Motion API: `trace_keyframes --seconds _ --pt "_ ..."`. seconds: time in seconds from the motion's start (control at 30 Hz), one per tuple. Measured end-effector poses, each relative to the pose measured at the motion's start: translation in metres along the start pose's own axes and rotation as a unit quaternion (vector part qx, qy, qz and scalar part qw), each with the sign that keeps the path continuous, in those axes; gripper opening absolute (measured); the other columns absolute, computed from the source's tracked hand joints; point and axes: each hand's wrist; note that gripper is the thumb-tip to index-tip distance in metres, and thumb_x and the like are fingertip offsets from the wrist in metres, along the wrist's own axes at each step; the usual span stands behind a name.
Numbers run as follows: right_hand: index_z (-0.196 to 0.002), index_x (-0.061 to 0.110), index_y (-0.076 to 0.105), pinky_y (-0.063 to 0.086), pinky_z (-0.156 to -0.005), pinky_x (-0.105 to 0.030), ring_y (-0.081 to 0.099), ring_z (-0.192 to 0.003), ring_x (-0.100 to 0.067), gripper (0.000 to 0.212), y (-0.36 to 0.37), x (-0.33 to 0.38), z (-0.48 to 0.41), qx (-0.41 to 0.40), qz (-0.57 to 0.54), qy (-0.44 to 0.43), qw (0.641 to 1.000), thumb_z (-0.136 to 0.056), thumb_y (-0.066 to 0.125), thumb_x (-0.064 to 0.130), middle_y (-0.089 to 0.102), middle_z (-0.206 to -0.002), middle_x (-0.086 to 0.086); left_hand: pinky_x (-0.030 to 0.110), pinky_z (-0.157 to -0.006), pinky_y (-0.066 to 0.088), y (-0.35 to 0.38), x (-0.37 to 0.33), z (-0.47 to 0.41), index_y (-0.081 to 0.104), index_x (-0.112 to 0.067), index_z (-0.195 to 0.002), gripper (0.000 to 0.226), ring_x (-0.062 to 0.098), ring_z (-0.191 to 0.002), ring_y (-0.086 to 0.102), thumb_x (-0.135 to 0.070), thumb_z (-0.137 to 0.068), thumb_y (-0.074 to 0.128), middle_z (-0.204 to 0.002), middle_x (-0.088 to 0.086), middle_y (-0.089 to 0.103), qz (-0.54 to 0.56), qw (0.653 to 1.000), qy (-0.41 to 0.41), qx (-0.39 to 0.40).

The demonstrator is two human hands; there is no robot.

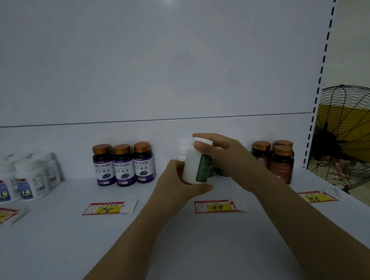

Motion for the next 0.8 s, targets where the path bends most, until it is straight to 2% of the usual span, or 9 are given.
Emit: trace_keyframes --seconds 0.1,0.2,0.3,0.4,0.5,0.63,0.73,0.8 --pt "-0.118 0.027 0.063 0.056 -0.083 -0.026 0.065 -0.103 -0.015 0.027 -0.007 -0.001 0.000 0.003 -0.053 0.016 0.998 -0.091 0.060 0.027 0.066 -0.115 0.001 0.010 -0.063 0.048 -0.001 -0.001 -0.001 0.042 -0.027 -0.106 0.047 0.004 -0.089 0.057 -0.024 -0.075 0.077 -0.099 -0.014 0.054 0.065 0.996 -0.030 0.048" --pt "-0.131 0.013 0.054 0.053 -0.093 -0.037 0.061 -0.113 -0.024 0.035 -0.012 0.000 0.001 0.032 -0.104 0.036 0.993 -0.097 0.051 0.019 0.061 -0.125 -0.008 0.014 -0.068 0.053 -0.003 -0.005 -0.002 0.048 -0.023 -0.116 0.042 0.007 -0.092 0.061 -0.021 -0.081 0.070 -0.101 -0.011 0.058 0.161 0.978 -0.070 0.115" --pt "-0.131 0.013 0.053 0.051 -0.097 -0.042 0.059 -0.115 -0.026 0.035 -0.007 0.000 0.001 0.054 -0.115 0.037 0.991 -0.097 0.048 0.023 0.059 -0.127 -0.009 0.010 -0.061 0.050 -0.004 -0.006 0.000 0.048 -0.023 -0.115 0.047 0.005 -0.086 0.060 -0.023 -0.077 0.075 -0.096 -0.012 0.058 0.101 0.991 -0.046 0.080" --pt "-0.122 0.025 0.059 0.053 -0.093 -0.042 0.063 -0.107 -0.020 0.032 0.003 -0.003 0.002 0.031 -0.041 0.028 0.998 -0.092 0.056 0.035 0.064 -0.119 -0.002 0.003 -0.055 0.045 -0.003 -0.004 0.003 0.045 -0.026 -0.110 0.054 -0.001 -0.081 0.056 -0.028 -0.069 0.081 -0.092 -0.017 0.054 0.013 0.999 -0.003 0.029" --pt "-0.122 0.027 0.060 0.054 -0.091 -0.040 0.064 -0.107 -0.021 0.029 -0.002 -0.005 0.001 0.017 -0.070 0.035 0.997 -0.093 0.057 0.027 0.065 -0.118 -0.003 0.003 -0.058 0.047 -0.004 -0.002 0.002 0.046 -0.028 -0.109 0.052 -0.003 -0.083 0.060 -0.027 -0.071 0.080 -0.096 -0.018 0.058 0.054 0.997 -0.018 0.060" --pt "-0.135 0.013 0.048 0.054 -0.090 -0.038 0.062 -0.112 -0.027 0.038 -0.014 -0.003 0.000 0.036 -0.169 0.054 0.984 -0.096 0.050 0.016 0.064 -0.123 -0.009 0.003 -0.063 0.046 -0.007 -0.003 0.001 0.060 -0.027 -0.108 0.031 -0.009 -0.082 0.065 -0.017 -0.081 0.072 -0.095 -0.017 0.068 0.110 0.984 -0.032 0.133" --pt "-0.133 0.007 0.047 0.053 -0.093 -0.038 0.059 -0.115 -0.029 0.037 -0.012 -0.003 0.001 0.062 -0.191 0.058 0.978 -0.097 0.047 0.016 0.061 -0.127 -0.011 0.005 -0.064 0.049 -0.006 0.000 0.000 0.060 -0.028 -0.104 0.035 -0.003 -0.084 0.066 -0.016 -0.075 0.077 -0.095 -0.015 0.068 0.082 0.991 -0.023 0.099" --pt "-0.128 0.010 0.051 0.055 -0.088 -0.033 0.059 -0.113 -0.027 0.033 -0.007 -0.003 0.001 0.061 -0.152 0.066 0.984 -0.098 0.046 0.022 0.060 -0.124 -0.012 0.006 -0.062 0.049 -0.006 0.001 -0.002 0.054 -0.028 -0.103 0.044 -0.002 -0.082 0.064 -0.019 -0.069 0.081 -0.093 -0.017 0.064 0.046 0.997 -0.013 0.055"
Point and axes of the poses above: each hand's wrist, its own z-axis away from the middle knuckle, its own y-axis out of the palm, x = y × z
